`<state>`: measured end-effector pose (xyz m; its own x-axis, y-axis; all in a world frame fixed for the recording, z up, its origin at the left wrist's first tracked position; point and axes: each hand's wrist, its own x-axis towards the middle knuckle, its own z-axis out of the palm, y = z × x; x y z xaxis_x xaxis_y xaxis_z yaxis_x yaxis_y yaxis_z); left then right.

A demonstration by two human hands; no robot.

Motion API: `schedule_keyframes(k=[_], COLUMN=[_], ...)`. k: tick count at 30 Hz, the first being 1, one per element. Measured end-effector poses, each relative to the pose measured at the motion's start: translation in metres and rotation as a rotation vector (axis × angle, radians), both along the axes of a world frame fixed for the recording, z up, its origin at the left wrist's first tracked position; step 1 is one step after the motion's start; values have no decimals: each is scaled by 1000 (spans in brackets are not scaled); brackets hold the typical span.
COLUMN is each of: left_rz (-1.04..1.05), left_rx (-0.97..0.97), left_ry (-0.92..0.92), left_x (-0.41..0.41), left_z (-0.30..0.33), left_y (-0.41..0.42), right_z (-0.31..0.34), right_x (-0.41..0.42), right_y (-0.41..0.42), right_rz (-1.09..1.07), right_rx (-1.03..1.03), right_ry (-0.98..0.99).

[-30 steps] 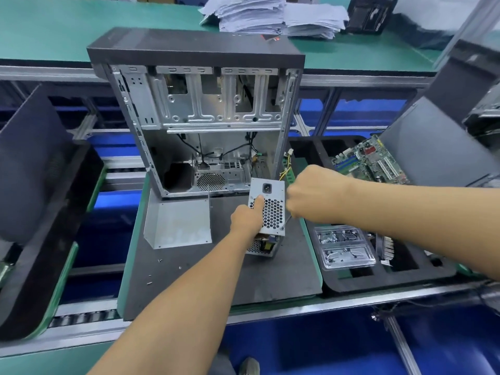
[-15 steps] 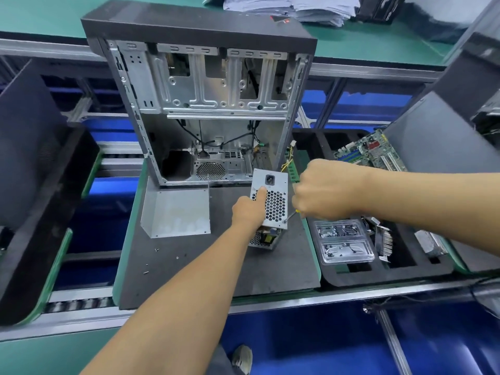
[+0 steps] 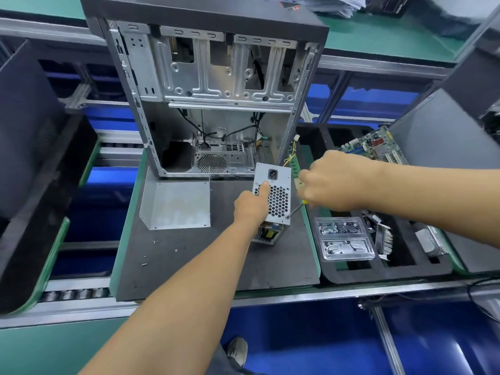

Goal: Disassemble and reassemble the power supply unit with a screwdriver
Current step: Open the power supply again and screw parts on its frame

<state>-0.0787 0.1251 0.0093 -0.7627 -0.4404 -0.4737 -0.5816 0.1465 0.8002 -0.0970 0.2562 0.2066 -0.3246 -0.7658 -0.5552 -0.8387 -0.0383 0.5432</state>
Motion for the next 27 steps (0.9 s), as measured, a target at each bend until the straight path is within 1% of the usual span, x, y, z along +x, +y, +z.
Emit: schedule_keyframes(k=[1,2,3,5,6,7,8,9,10,12,14,15,16,17,18,19,21,22,23,24,25,27], left_rz=[7,11,15,13,4,1,-2,-5,-5,8,4,4,8,14,14,7,-17,-17,-11,-7,-8,1], left_rx=[9,14,12,-5,-15,-18,-17,-9,2,5,-21,-31,-32,-26,-23,-27,-56,-59,-58,-48,-32,2], left_ry=[1,2,4,2,1,2,-2,-7,-9,8,11,12,14,16,21,28,31,35,41,37,27,32], left_x=[0,1,0,0,1,1,2,1,1,1,1,1,1,2,2,1,3,4,5,5,5,4], left_z=[0,-1,-1,1,2,3,4,4,4,2,4,3,3,3,4,4,6,7,10,11,10,7], left_y=[0,0,0,-1,0,0,0,-1,-1,0,2,2,2,2,2,4,9,10,10,7,5,2], right_z=[0,-1,-1,-1,-1,0,0,0,0,2,5,5,1,-3,-5,-4,-5,-4,-2,-1,-1,-1], right_x=[0,2,3,-3,-7,-10,-11,-10,-7,0,6,7,8,7,5,2,-10,-15,-18,-19,-15,-5], right_y=[-1,-3,-8,-21,-26,-31,-33,-33,-30,-22,-14,-12,-13,-14,-17,-20,-27,-30,-35,-36,-34,-29], right_rz=[73,27,-136,-639,-838,-957,-991,-935,-815,-474,-59,99,167,125,-21,-267,-864,-1060,-1131,-1093,-996,-718], right_rx=[29,36,16,-40,-48,-31,1,32,49,16,35,62,75,75,44,-12,-53,-33,4,35,60,30], right_ry=[30,24,-23,-227,-321,-370,-374,-343,-288,-150,-3,38,39,30,-4,-78,-313,-401,-432,-410,-359,-221])
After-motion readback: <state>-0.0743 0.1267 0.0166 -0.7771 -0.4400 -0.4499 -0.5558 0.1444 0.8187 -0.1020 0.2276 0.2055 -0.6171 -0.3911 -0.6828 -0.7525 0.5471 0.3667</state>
